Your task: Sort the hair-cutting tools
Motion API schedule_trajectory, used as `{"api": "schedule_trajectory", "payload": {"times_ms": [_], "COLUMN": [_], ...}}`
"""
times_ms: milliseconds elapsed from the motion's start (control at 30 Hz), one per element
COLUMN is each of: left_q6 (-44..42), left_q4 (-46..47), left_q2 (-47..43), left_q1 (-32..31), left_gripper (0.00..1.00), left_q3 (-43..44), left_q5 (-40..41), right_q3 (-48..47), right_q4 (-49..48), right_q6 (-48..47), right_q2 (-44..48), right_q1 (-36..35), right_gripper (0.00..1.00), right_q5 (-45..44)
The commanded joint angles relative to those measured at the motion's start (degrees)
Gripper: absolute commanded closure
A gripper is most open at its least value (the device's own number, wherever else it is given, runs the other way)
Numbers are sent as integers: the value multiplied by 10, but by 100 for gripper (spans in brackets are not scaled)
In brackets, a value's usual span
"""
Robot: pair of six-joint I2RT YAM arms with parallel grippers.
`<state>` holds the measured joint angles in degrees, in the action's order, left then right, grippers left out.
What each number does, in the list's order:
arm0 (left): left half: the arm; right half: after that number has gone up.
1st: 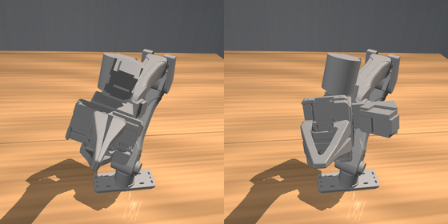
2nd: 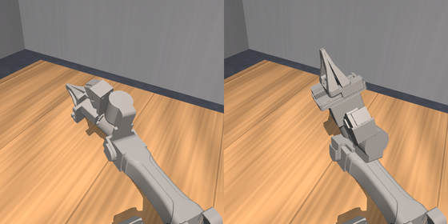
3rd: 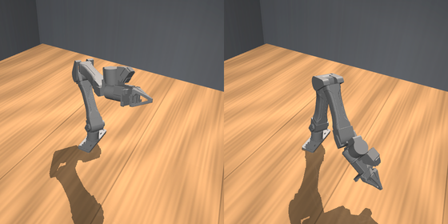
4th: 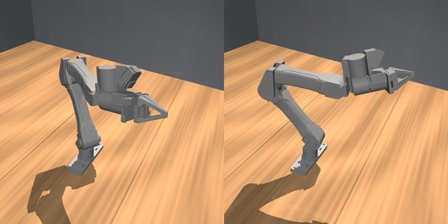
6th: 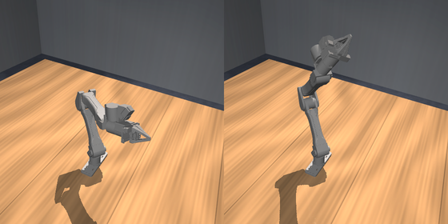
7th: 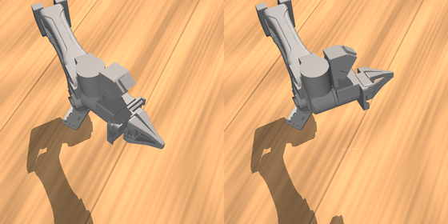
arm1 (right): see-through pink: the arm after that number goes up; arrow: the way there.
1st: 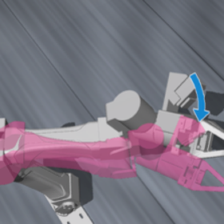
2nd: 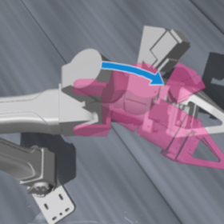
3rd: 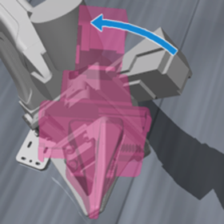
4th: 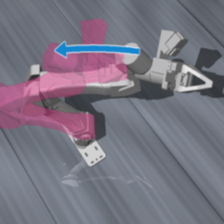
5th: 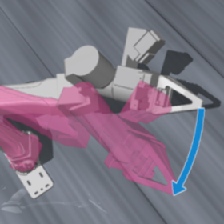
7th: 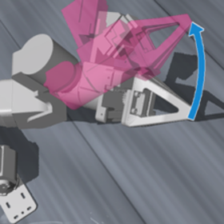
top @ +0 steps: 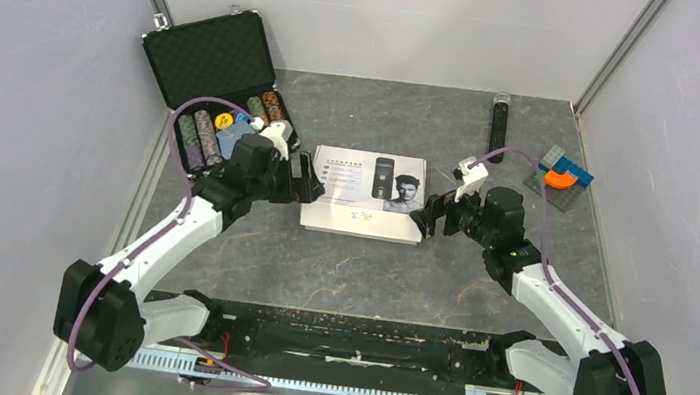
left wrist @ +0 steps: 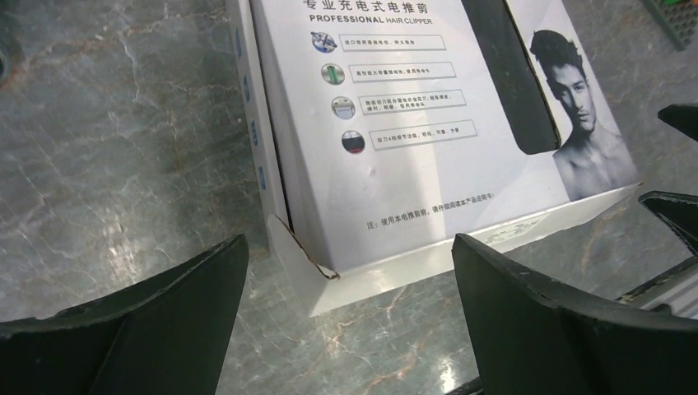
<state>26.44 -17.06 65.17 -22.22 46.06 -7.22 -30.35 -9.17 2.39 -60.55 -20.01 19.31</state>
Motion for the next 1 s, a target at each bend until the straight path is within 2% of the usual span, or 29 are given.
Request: {"api": "schedule_trajectory", "payload": {"times_ms": [0,467,767,967], "left_q6": [-95,-147,-234,-227], "left_q4": [-6,-17,-26,-34], "left_q2": [27,62,76,76], "left_q1": [0,0,-11,-21], "left_gripper": [0,0,0,0], "left_q3": [33,39,46,46], "left_q5": [-32,-59,-66,-89], "right_q3": [2,13,11,4], "right_q4": [-41,-36,-30,-20], "right_q6": [-3,26,28,56], "right_q2": [-35,-64,-67,-56], "right_q1": [1,1,1,2], "right_gripper": [6,18,23,24], "right_q5": [60,127,149,168]}}
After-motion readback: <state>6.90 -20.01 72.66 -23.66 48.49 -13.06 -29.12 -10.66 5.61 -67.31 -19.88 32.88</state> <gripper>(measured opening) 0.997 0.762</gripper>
